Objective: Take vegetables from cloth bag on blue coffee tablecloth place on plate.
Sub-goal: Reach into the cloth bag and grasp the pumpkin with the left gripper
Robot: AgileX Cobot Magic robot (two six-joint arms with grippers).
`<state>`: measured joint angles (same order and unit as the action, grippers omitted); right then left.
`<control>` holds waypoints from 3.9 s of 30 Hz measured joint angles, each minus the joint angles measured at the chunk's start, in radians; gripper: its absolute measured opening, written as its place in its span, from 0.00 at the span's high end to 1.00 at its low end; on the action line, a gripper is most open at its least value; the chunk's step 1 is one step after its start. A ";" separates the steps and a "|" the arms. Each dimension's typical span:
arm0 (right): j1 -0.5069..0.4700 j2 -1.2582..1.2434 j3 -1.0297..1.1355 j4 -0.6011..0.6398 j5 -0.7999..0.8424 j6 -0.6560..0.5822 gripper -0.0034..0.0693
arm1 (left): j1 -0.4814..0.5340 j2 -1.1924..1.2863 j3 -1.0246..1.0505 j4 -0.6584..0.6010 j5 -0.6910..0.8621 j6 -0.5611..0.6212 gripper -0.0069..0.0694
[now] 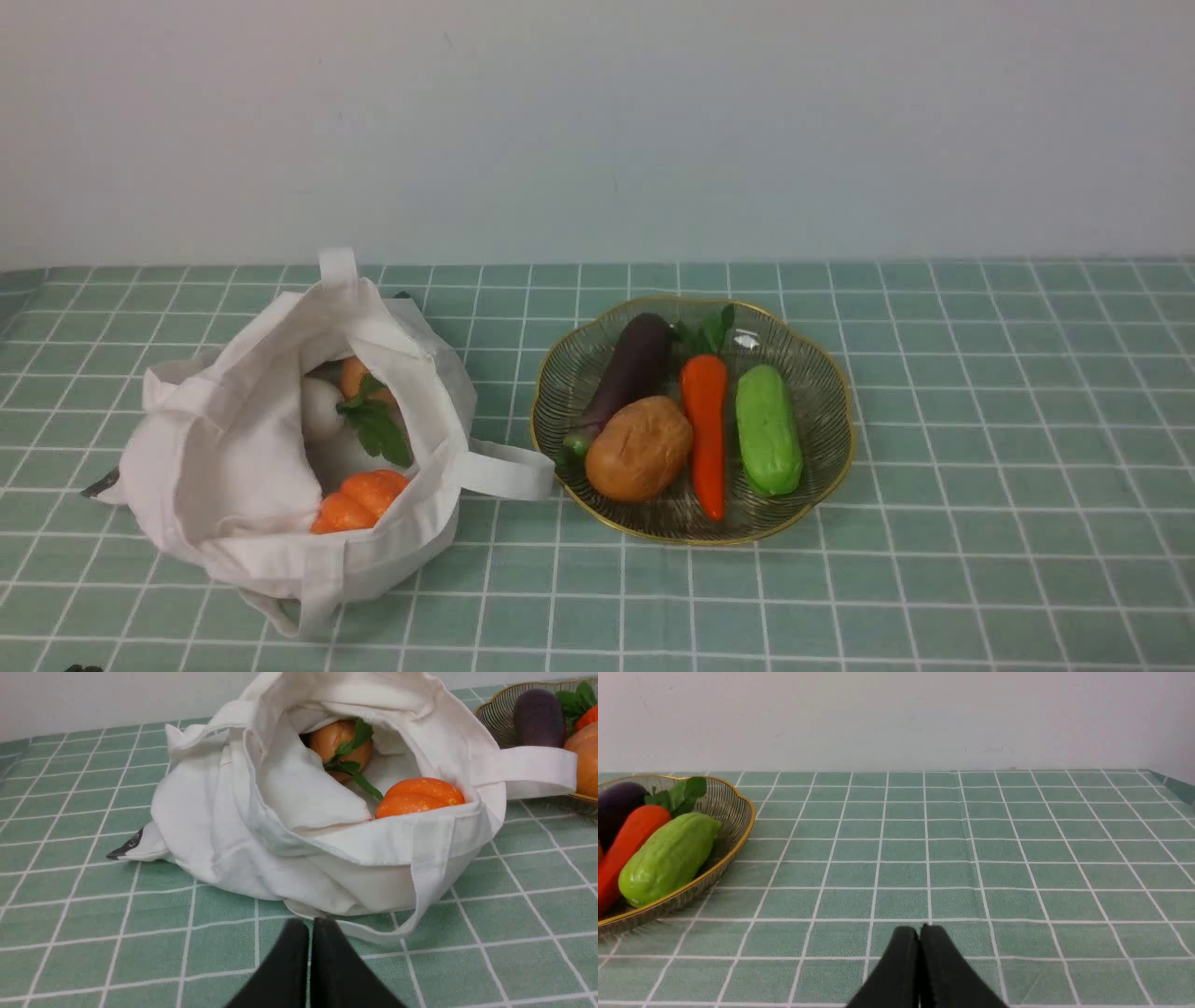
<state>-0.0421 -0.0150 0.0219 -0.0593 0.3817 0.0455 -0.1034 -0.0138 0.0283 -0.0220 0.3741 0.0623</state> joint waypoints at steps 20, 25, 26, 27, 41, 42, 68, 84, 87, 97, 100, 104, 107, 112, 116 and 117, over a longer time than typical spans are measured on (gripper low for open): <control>0.000 0.000 0.000 0.000 0.000 0.000 0.97 | 0.000 0.000 0.000 0.002 0.000 0.003 0.92; 0.000 0.000 0.000 0.000 0.000 0.000 0.97 | 0.000 0.000 0.001 -0.086 -0.051 -0.046 0.92; 0.000 0.000 0.000 0.000 0.000 0.000 0.97 | 0.000 0.000 0.001 -0.144 -0.078 -0.077 0.92; 0.000 0.000 0.000 0.000 0.000 0.000 0.97 | 0.000 0.000 0.001 -0.192 -0.101 -0.101 0.92; 0.000 0.000 0.000 0.000 0.000 0.000 0.97 | 0.000 0.062 -0.222 -0.434 -0.406 -0.120 0.92; 0.000 0.000 0.000 0.000 0.000 0.000 0.97 | 0.000 0.062 -0.235 -0.427 -0.392 -0.118 0.92; 0.000 0.000 0.000 0.000 0.000 0.022 0.97 | -0.028 1.374 -1.011 -0.267 0.451 0.420 0.90; 0.000 0.000 0.000 0.000 0.000 0.022 0.97 | -0.035 1.654 -1.025 -0.282 0.220 0.465 0.13; 0.000 0.000 0.000 0.000 0.000 0.022 0.97 | -0.037 1.660 -1.028 -0.305 0.221 0.464 0.10; 0.000 0.000 0.000 0.000 0.000 0.022 0.97 | -0.038 1.662 -1.040 -0.330 0.283 0.463 0.09; 0.000 0.000 0.000 0.000 0.000 0.022 0.97 | -0.038 1.664 -1.066 -0.339 0.321 0.458 0.09; 0.000 0.000 0.000 0.000 0.000 0.022 0.97 | -0.040 1.664 -1.091 -0.361 0.361 0.460 0.09; 0.000 0.000 0.000 0.000 0.000 0.025 0.97 | -0.040 1.673 -1.091 -0.334 0.362 0.463 0.09; 0.000 0.000 0.000 0.000 0.000 0.025 0.97 | -0.040 1.697 -1.091 -0.319 0.359 0.461 0.09; 0.000 0.000 0.000 0.000 0.000 0.025 0.97 | -0.043 1.714 -1.091 -0.328 0.361 0.461 0.09; 0.000 0.000 0.000 0.000 0.000 0.025 0.97 | -0.049 1.714 -1.091 -0.328 0.361 0.461 0.09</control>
<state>-0.0421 -0.0150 0.0219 -0.0593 0.3817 0.0704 -0.1527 1.6997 -1.0625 -0.3501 0.7355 0.5237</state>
